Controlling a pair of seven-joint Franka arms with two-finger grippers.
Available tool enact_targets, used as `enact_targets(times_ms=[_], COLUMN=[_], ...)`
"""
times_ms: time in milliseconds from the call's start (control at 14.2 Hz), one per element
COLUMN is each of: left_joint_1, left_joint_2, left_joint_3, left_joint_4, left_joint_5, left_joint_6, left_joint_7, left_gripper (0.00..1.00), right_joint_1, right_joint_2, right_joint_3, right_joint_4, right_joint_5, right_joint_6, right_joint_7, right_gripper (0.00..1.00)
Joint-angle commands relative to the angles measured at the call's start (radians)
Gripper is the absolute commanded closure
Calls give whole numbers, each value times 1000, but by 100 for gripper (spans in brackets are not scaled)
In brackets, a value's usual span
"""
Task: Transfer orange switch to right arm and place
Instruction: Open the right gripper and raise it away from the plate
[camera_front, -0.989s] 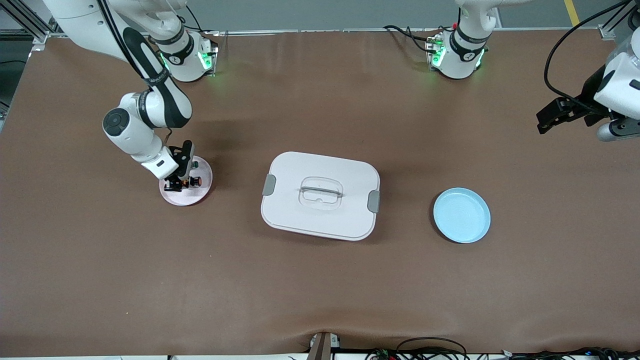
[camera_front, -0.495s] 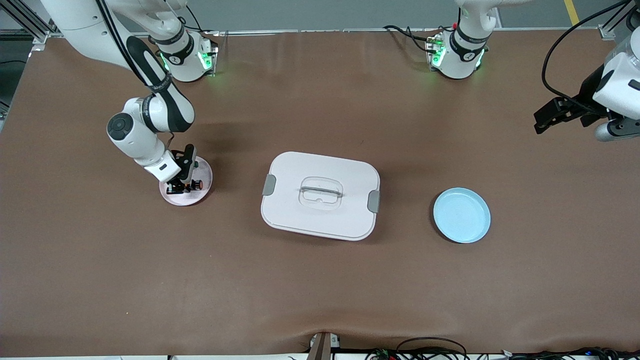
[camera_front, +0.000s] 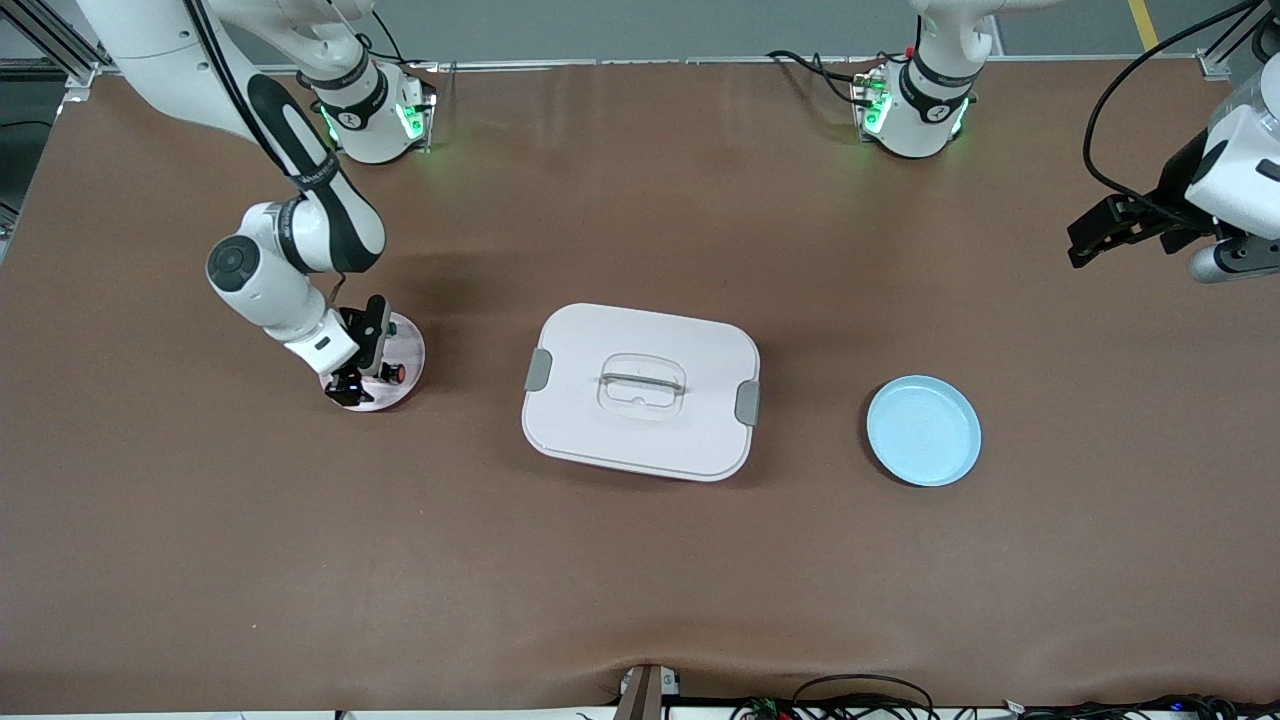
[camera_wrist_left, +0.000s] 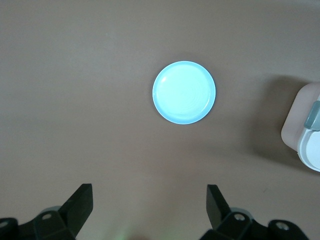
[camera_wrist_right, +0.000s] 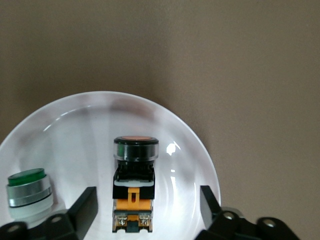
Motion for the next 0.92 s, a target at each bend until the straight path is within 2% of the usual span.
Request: enact_targets(times_ms=[0, 212, 424, 565, 848], left_joint_1=[-4, -5, -4, -4, -5], left_joint_2=[-26, -23, -26, -21, -18], left_joint_3=[14, 13, 13, 14, 13], left_joint_4=[-19, -18, -22, -21, -24], left_joint_5=[-14, -13, -13, -14, -13], left_joint_6=[11, 27, 19, 19, 19], left_joint_7=[40, 43, 54, 62, 63], left_gripper=[0, 0, 0, 0, 0], right_joint_1=[-11, -34, -60, -68, -57], right_joint_2=[-13, -27, -28, -28, -54], right_joint_3=[0, -8, -11, -17, -14], right_joint_4=[121, 286, 417, 483, 638], right_joint_5=[19, 22, 14, -6, -125], right_joint_6=[-217, -533, -750, -867, -1126], right_joint_7=[-13, 30, 149, 275, 660], right_gripper=[0, 0, 0, 0, 0])
